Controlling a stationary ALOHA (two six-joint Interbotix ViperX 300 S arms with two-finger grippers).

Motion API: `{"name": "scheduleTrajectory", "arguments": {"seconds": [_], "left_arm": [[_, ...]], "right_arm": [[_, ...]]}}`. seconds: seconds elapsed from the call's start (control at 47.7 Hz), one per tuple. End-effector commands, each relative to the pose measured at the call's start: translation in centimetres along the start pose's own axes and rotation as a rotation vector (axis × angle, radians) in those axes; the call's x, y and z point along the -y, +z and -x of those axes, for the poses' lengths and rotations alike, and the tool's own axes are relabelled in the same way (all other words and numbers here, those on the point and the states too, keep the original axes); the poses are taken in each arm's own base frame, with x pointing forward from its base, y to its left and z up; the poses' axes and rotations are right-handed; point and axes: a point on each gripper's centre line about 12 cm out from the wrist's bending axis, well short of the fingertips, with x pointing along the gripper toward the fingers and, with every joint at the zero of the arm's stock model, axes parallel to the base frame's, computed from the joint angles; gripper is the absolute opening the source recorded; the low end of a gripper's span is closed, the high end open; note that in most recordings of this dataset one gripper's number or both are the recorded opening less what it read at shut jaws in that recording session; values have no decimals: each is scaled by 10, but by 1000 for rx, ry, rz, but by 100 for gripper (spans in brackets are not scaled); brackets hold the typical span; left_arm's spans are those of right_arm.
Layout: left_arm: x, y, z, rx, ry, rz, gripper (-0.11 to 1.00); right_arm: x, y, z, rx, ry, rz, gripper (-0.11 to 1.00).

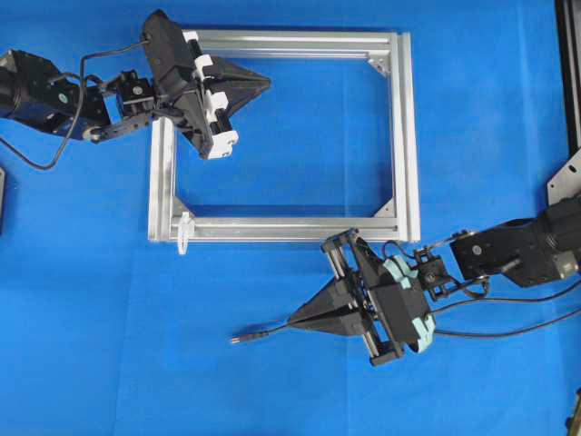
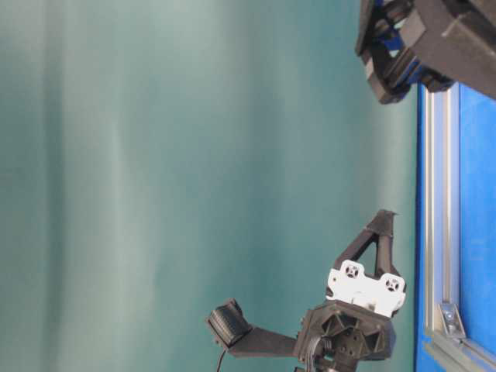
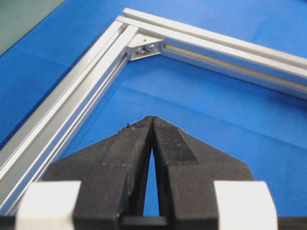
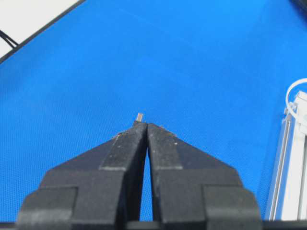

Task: Insert the wire through the string loop located on the left side.
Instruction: 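Open the right gripper and lower it over the black USB cable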

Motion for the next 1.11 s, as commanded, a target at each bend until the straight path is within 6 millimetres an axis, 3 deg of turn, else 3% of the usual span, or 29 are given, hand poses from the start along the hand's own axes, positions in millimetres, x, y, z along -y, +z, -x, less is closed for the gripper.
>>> {"name": "scheduleTrajectory", "arguments": {"seconds": [0.0,0.126,0.67,0.817,1.027,1.089], "left_arm": [[6,18,2,33,-26,-15,0],[6,16,3,21,-25,-15,0],[6,16,4,19,-28,-22,0],[6,16,4,16,-28,-22,0],[6,16,4,19,-28,-22,0],[6,16,4,19,-28,-22,0]], "right_arm": [[-4,21,4,59,13,7,0],[-5,21,2,40,16,10,-6],[-4,22,1,40,12,-35,-3],[-4,24,1,53,8,-54,22],[-5,22,1,43,9,-75,83],[-5,22,1,42,8,-76,88]]}}
